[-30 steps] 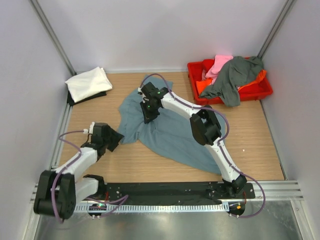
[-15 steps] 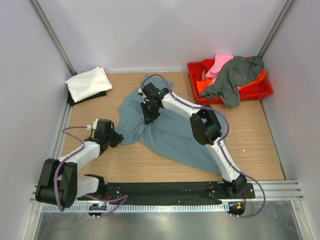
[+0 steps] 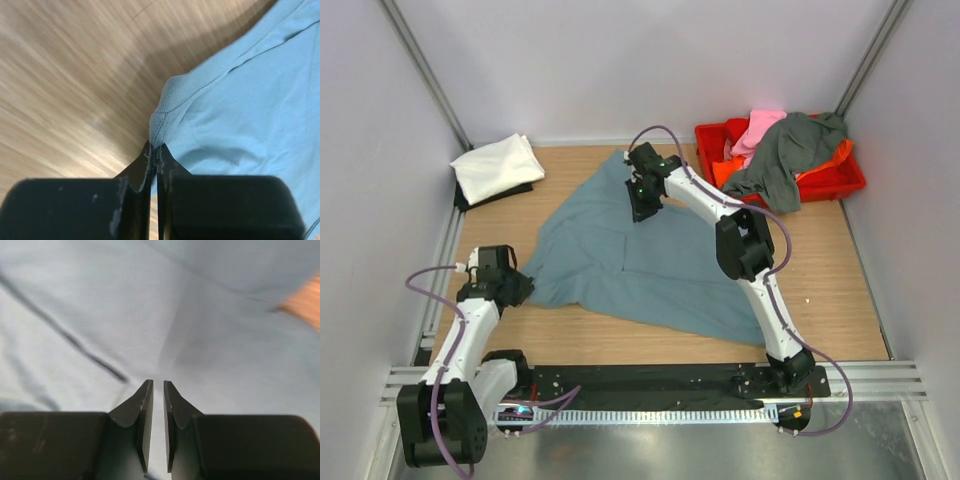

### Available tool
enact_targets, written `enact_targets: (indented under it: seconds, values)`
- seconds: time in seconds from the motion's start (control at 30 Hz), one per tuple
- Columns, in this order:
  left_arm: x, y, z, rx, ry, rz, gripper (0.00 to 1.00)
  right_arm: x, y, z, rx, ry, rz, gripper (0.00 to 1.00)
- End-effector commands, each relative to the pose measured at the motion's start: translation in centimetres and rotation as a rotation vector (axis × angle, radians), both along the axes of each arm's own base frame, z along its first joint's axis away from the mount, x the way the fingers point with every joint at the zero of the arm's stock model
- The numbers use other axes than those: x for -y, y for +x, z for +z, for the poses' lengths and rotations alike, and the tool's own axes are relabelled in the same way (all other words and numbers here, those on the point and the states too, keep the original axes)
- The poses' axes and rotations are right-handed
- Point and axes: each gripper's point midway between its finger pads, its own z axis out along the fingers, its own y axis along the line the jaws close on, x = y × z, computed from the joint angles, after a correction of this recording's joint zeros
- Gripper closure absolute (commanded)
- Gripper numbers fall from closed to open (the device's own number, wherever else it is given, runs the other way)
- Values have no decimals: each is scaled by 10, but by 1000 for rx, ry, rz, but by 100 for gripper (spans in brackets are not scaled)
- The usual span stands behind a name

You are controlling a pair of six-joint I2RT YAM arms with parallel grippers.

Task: Fold and stack the t-shirts
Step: Fold the tshirt

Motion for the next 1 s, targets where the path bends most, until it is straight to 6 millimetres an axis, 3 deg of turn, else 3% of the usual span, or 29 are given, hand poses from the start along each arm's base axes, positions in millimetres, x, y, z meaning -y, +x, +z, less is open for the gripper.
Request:
enact_targets:
  seconds: [0.0, 0.13, 0.2, 0.23, 0.27, 0.3, 0.33, 0.37, 0.4, 0.43, 0.5, 0.53, 0.6, 0.63, 0.67, 0.77, 0.8, 0.83, 0.87, 0.9, 0.93, 0.97]
  values:
    - [-6, -9, 4, -48, 35, -6, 100, 35, 20, 34, 98, -92, -74, 79]
    - [-13, -15, 2, -94, 60, 25, 100, 40, 7, 48, 100, -77, -74, 69]
    - [-23, -17, 16, -72, 100, 74, 100, 43, -8, 60, 100, -58, -77, 57]
    - [-27, -25, 19, -80, 110, 114, 100, 39, -18, 61, 97, -49, -68, 54]
    - [-34, -28, 27, -61, 136, 150, 100, 43, -36, 49, 61, -61, -77, 50]
    - [-37, -31, 43, 0, 139, 187, 100, 38, -41, 70, 110, -14, -78, 42]
    - [-40, -33, 52, 28, 147, 206, 100, 33, -53, 73, 111, 3, -69, 39]
    - [-46, -32, 68, 72, 165, 231, 100, 27, -78, 58, 80, -11, -36, 38]
    - [-47, -40, 74, 68, 171, 242, 100, 19, -87, 73, 111, 24, -29, 35]
    - [-48, -42, 82, 84, 178, 245, 98, 15, -99, 72, 107, 23, -17, 34]
    - [-49, -46, 96, 84, 181, 253, 78, 11, -126, 61, 78, 1, -7, 32]
    - [-46, -52, 94, 47, 170, 244, 45, 11, -133, 65, 82, 9, -7, 31]
    - [-39, -57, 103, 32, 143, 214, 18, 16, -147, 56, 56, 6, -26, 30]
    - [-38, -56, 109, 41, 140, 208, 16, 19, -150, 64, 69, 25, -35, 30]
    - [-38, -55, 121, 79, 147, 199, 14, 29, -151, 58, 82, 0, -58, 29]
    - [-42, -53, 143, 173, 161, 214, 12, 38, -155, 62, 108, 3, -80, 28]
    - [-41, -42, 152, 239, 162, 193, 15, 41, -154, 64, 115, 1, -84, 28]
    - [-27, -33, 155, 286, 110, 127, 17, 43, -156, 63, 116, 0, -88, 28]
    - [-17, -25, 143, 292, 78, 71, 18, 42, -155, 69, 128, 20, -96, 27]
    - [-8, -3, 150, 375, 46, 22, 20, 42, -155, 69, 129, 30, -101, 26]
    - [12, 4, 143, 376, -39, -60, 24, 38, -158, 69, 114, 56, -95, 25]
    - [18, 9, 125, 341, -73, -80, 25, 35, -159, 66, 104, 84, -103, 25]
